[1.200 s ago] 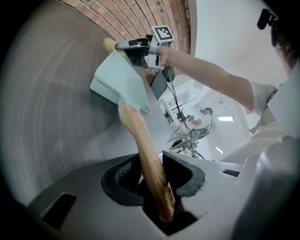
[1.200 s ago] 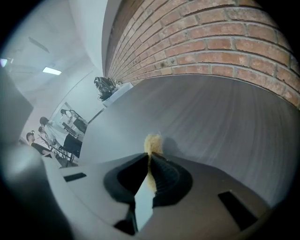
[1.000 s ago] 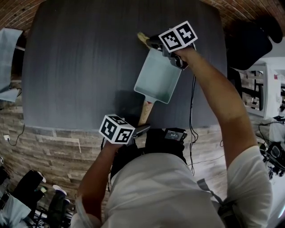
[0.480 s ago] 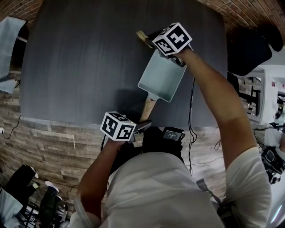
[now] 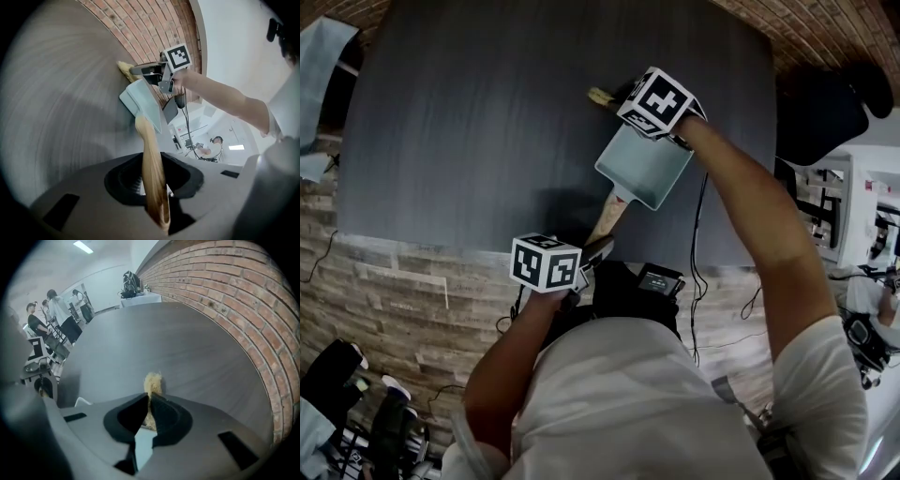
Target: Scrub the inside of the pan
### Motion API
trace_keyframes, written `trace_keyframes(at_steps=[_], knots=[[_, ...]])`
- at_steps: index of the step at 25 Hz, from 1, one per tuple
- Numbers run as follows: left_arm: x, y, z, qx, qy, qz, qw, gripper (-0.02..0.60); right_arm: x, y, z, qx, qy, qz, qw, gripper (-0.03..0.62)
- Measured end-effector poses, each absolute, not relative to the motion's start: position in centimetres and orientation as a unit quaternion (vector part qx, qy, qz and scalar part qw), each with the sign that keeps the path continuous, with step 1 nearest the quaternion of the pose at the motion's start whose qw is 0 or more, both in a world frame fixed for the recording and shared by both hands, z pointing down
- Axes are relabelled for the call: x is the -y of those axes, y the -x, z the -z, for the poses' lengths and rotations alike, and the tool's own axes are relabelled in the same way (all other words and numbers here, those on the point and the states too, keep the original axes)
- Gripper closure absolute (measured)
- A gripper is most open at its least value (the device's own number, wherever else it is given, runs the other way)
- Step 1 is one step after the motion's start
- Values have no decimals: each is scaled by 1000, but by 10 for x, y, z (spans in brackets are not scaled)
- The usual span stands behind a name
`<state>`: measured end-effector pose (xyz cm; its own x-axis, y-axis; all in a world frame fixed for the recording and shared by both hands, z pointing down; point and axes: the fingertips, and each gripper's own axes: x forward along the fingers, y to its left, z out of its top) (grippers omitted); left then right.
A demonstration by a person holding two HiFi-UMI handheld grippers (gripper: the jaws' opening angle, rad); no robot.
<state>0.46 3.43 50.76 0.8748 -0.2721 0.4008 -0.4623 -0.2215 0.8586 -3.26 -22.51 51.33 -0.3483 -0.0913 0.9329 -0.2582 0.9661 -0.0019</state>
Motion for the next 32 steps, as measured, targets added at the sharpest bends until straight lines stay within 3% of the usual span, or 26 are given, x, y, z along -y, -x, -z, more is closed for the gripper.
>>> trace_keyframes(at_steps=[32], knots=[[-22,-3,-510,264,-777,-76,566,474,122,75,-501,836,-20,-131,533,562]])
